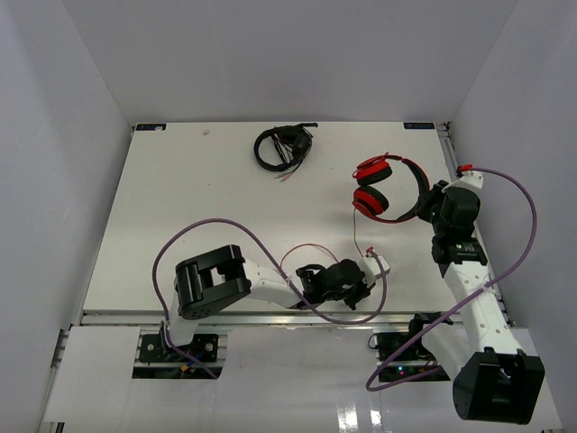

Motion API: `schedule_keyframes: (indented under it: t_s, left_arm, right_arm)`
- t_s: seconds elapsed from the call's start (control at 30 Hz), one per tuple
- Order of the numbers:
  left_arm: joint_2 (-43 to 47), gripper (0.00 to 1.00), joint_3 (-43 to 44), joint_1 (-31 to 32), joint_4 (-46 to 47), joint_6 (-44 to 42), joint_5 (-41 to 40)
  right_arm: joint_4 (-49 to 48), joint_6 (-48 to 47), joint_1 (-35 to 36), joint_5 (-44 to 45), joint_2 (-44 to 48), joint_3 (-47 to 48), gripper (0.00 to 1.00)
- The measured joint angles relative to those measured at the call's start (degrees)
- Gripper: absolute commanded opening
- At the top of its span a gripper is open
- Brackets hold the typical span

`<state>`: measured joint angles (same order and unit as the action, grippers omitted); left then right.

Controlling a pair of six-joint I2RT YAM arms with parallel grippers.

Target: Wrap the headphones

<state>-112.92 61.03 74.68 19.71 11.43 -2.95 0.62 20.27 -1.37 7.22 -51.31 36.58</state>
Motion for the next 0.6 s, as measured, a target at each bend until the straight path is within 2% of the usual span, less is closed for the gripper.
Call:
schedule_keyframes:
  t_s: [0.27, 0.6]
  left_arm:
    - [5.5, 0.0, -2.0, 5.5, -1.8, 0.4, 1.4]
    - [19.5, 0.0, -0.6, 10.9, -12.8, -1.5, -0.1]
  right_arm:
    - [-0.6, -1.9, 0.0, 3.8, -1.1, 0.0, 0.08]
    - [-2.3, -5.9, 0.3, 6.7, -2.4, -2.1, 0.08]
